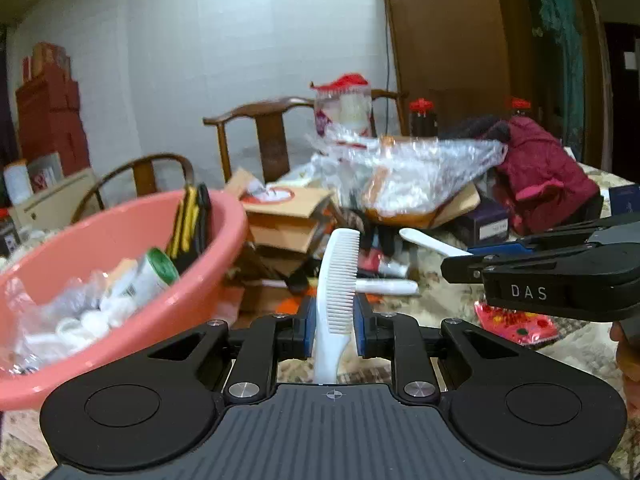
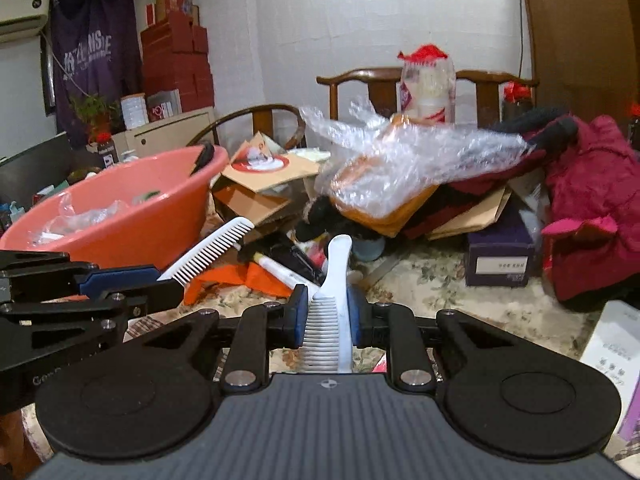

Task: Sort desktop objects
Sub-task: 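Carry both white combs over the pink basin, then open both grippers to drop the combs into the basin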

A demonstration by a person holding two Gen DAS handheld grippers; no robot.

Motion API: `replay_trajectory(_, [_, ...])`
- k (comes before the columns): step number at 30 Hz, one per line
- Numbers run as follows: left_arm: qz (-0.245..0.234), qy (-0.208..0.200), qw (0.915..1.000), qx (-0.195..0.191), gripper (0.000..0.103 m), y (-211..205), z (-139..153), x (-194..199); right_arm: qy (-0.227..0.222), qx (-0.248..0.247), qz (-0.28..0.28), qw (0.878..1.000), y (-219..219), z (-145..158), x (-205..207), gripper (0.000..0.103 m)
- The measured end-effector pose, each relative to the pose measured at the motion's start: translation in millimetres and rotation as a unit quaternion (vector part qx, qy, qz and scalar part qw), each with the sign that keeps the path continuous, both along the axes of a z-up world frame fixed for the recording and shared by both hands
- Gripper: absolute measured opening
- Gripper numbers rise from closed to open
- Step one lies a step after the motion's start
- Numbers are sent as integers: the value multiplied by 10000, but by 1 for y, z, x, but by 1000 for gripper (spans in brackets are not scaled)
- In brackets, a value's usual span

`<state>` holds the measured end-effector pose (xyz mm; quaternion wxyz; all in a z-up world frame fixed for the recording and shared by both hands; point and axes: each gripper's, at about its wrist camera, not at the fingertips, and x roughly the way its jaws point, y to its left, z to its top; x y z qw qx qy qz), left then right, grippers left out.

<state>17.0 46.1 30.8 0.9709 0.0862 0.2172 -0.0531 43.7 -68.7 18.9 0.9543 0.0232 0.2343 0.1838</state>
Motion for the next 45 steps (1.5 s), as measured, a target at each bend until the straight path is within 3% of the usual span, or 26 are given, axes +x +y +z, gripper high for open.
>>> replay_trajectory(8, [254, -300, 9992, 73, 15, 9, 26, -8, -317, -18, 90, 9995, 9, 28, -6, 24])
replay_trajectory(15, [762, -554, 9955, 37, 16, 39, 47, -8, -618, -88, 420, 9972, 46, 57, 3, 24])
replay_trajectory(23, [1522, -863, 9846, 28, 16, 93, 75, -4, -954, -30, 996, 9904, 112, 91, 18, 24])
replay_trajectory(27, [2005, -938, 9751, 127, 16, 122, 84, 5, -1032, -52, 1255, 9867, 148, 102, 31, 24])
replay_trajectory(34, [2631, -682, 9623, 109, 16, 161, 74, 28, -896, -191, 1550, 9837, 205, 96, 57, 24])
replay_trajectory(40, [2875, -342, 9571, 144, 18, 181, 58, 42, -577, -425, 1594, 9846, 227, 74, 72, 24])
replay_trajectory(41, [2883, -308, 9569, 131, 24, 183, 56, 44, -506, -485, 1590, 9848, 229, 71, 73, 24])
replay_trajectory(42, [2896, -279, 9567, 123, 25, 184, 54, 44, -439, -521, 1577, 9851, 230, 68, 75, 33])
replay_trajectory(43, [2893, -260, 9568, 142, 37, 184, 53, 43, -333, -575, 1573, 9853, 231, 65, 76, 63])
replay_trajectory(45, [3010, -270, 9528, 306, 47, 181, 51, 42, -314, -629, 1403, 9876, 230, 62, 75, 83])
